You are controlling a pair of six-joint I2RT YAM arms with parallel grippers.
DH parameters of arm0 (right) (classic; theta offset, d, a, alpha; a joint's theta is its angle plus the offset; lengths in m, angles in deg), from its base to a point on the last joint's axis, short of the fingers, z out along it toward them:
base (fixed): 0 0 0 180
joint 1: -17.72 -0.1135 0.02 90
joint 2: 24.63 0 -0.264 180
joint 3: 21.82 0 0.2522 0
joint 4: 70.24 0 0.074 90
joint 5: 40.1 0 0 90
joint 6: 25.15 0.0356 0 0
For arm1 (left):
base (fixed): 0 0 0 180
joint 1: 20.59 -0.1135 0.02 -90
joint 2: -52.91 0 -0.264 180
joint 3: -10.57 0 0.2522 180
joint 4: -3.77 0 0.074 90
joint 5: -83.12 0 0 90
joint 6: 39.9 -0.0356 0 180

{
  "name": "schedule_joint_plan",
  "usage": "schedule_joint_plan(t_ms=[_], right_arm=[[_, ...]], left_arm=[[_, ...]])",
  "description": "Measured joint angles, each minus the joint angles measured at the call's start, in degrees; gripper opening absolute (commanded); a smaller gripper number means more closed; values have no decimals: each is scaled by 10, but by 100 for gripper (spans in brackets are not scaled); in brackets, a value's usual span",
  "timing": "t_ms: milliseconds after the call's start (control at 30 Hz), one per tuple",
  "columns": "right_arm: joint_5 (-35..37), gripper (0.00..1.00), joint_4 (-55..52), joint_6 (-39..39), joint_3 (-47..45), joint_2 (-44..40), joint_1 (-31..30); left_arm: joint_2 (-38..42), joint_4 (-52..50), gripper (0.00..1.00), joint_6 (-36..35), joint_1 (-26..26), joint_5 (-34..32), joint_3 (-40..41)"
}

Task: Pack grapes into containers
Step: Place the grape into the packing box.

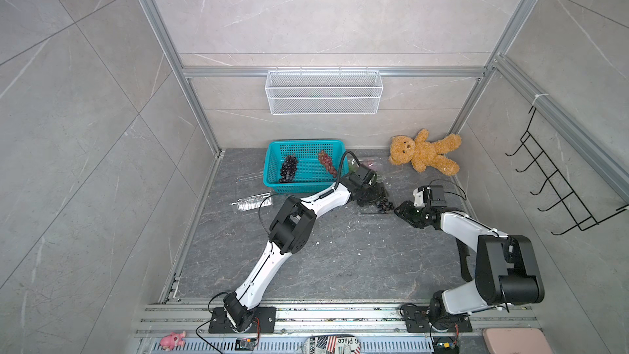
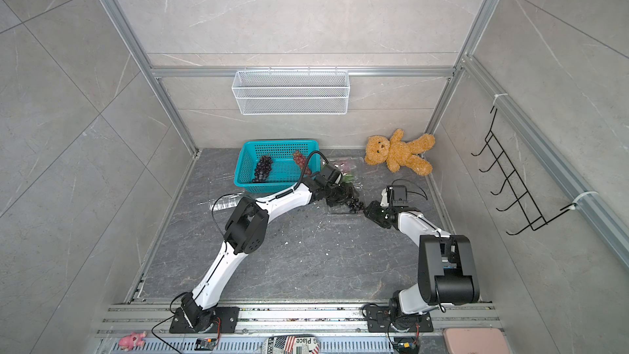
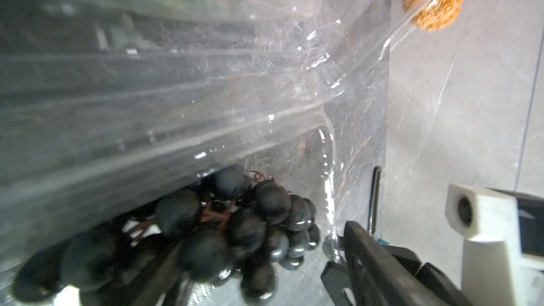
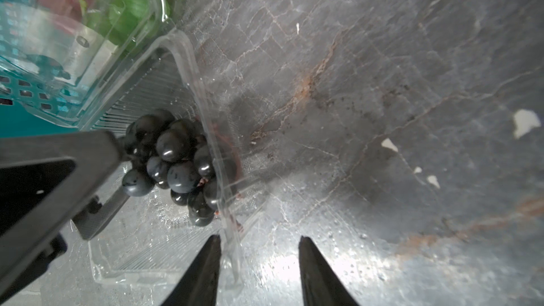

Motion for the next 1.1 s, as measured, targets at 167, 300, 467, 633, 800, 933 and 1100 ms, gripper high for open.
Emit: schedule_joint_plan(t_ms=[167, 300, 467, 633, 800, 933, 1100], right_arm=[[0, 50, -3, 0, 6, 0, -2], [0, 51, -5, 0, 9, 0, -5], [0, 53, -9, 0, 9, 0, -7], [-3, 62, -26, 0, 23, -8, -9], [-5, 82, -35, 2, 52, -28, -17], [-4, 99, -42, -1, 78, -45, -31], [5, 99, -40, -5, 109, -58, -75]], left_arm=[[19, -12, 99, -6, 0, -7, 2], [29, -16, 99, -7, 0, -8, 9], [54, -35, 99, -10, -1, -10, 19], [91, -74, 99, -37, -2, -29, 10], [134, -123, 99, -86, -10, -85, 0], [166, -165, 99, -140, -28, -153, -9], [179, -179, 99, -172, -91, -169, -9]])
